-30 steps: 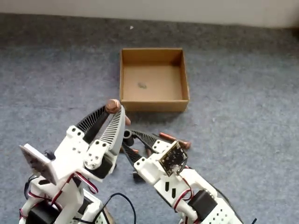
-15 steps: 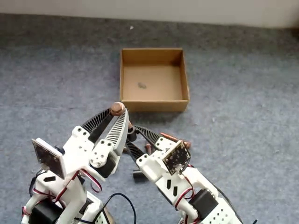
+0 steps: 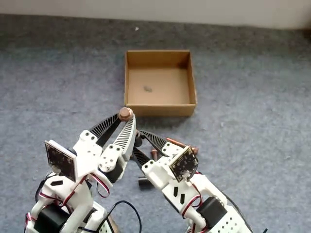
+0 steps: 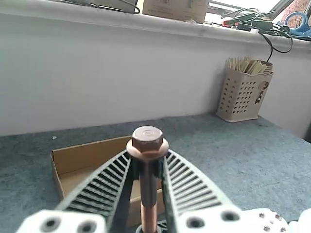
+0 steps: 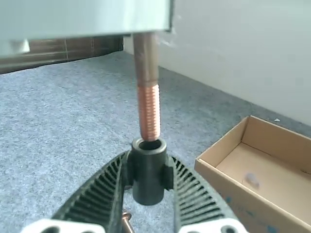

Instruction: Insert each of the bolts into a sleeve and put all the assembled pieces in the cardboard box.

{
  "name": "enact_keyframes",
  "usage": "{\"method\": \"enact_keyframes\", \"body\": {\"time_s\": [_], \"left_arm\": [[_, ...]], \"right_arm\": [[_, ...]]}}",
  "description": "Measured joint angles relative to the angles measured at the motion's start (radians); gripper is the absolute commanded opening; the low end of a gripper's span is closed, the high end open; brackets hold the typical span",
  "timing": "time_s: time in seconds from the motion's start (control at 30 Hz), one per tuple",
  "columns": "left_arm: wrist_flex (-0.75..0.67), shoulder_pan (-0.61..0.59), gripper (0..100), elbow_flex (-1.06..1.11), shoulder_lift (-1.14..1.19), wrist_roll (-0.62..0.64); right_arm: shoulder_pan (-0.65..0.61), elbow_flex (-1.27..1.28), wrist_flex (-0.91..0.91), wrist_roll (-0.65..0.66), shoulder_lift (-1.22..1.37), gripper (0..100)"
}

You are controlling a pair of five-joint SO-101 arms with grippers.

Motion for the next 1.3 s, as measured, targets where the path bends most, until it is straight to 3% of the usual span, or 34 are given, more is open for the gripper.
{"method": "enact_keyframes", "body": {"time_s": [0.5,0.73,1.3], "left_arm": [[0.0,0.003,1,0.052,0.0,-0.012],[0.002,0.008,12,0.071,0.0,-0.103],[0.255,-0.057,23,-0.084,0.0,-0.172]], "right_arm": [[0.006,0.0,0.0,0.0,0.0,0.5],[0.008,0.0,0.0,0.0,0.0,0.5],[0.006,0.0,0.0,0.002,0.0,0.5]]}}
